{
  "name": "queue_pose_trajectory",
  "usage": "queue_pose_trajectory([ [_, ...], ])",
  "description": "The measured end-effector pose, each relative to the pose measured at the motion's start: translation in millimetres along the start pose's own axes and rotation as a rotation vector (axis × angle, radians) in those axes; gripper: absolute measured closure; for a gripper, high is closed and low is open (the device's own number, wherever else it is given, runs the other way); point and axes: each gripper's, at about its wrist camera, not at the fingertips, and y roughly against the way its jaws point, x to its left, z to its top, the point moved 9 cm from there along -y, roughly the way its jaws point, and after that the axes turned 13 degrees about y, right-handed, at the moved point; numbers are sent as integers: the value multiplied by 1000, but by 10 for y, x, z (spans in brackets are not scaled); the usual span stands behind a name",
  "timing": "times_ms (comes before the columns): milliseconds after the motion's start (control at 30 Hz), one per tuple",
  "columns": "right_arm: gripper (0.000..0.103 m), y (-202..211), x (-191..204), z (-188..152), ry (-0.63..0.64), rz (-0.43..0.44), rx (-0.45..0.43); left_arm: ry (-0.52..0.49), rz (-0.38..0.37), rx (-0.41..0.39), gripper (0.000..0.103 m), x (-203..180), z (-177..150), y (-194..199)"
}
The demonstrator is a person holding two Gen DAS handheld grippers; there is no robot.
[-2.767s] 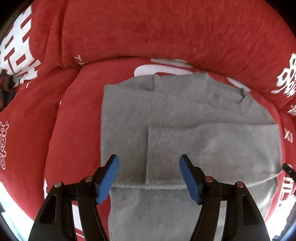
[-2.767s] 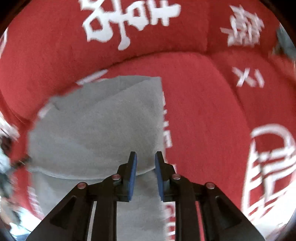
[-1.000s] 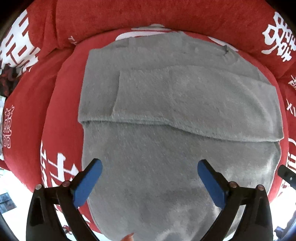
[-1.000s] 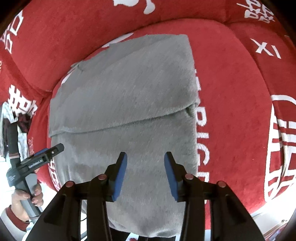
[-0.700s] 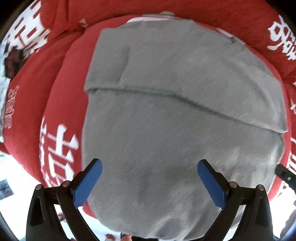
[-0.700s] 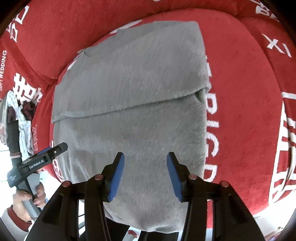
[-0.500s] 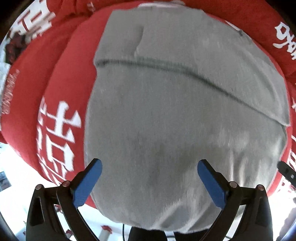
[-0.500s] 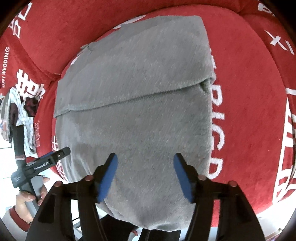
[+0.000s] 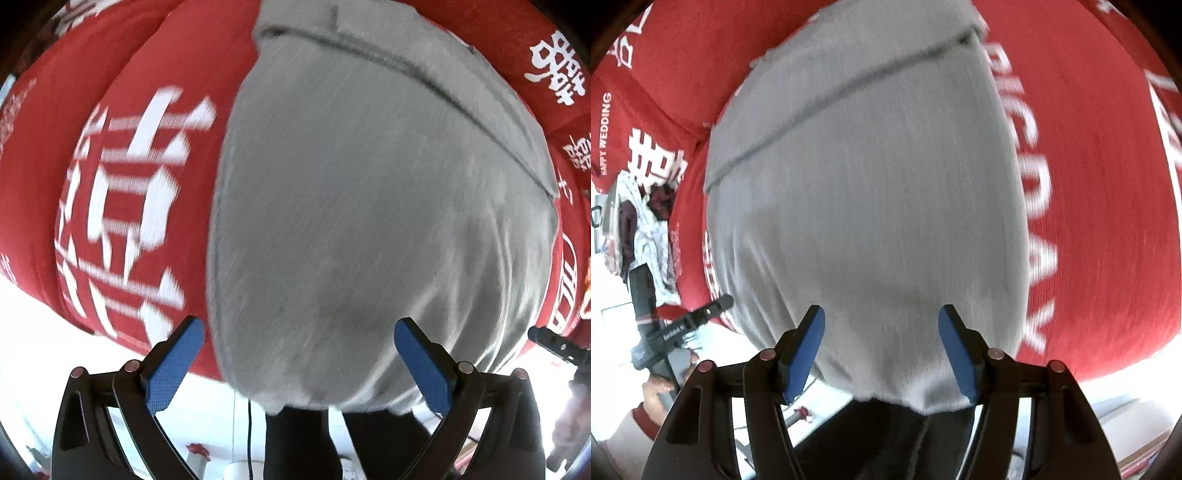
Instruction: Fold small clothes
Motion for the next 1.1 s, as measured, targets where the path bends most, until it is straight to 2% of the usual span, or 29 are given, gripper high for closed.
queue_pose_trajectory([
  [233,35,-384,-214,-799,-27,-66,136,0,-47,85,0,395,-436,-250],
  [400,35,-673,-344,-1003,-35,-84,149,-23,-65,148,0,421,-698,-541],
  [533,35,-794,-349,-988,-31,-44,109,-25,-94,160,0,365,-731,-673],
  [633,39,-844,-351,-976,-48,-4,84,-12,-122,165,21,410,-755,-673],
  [667,50,-872,-323,-989,-54,-1,83,-2,-142,168,31,406,-775,-660],
  [700,72,-873,-319,-1009,-61,5,80,1,-155,166,36,436,-838,-702],
  [733,88,-849,-286,-1021,-64,29,64,-4,-152,160,45,434,-861,-676],
  [767,92,-812,-267,-1031,-68,29,55,-15,-146,150,59,441,-891,-660],
  [867,92,-694,-90,-1019,-65,105,25,-58,-165,146,87,386,-993,-544],
  [967,92,-486,152,-915,-56,201,-17,-61,-228,133,89,337,-965,-302],
  [1100,92,-125,325,-583,-46,273,-107,-39,-316,67,89,265,-766,148],
])
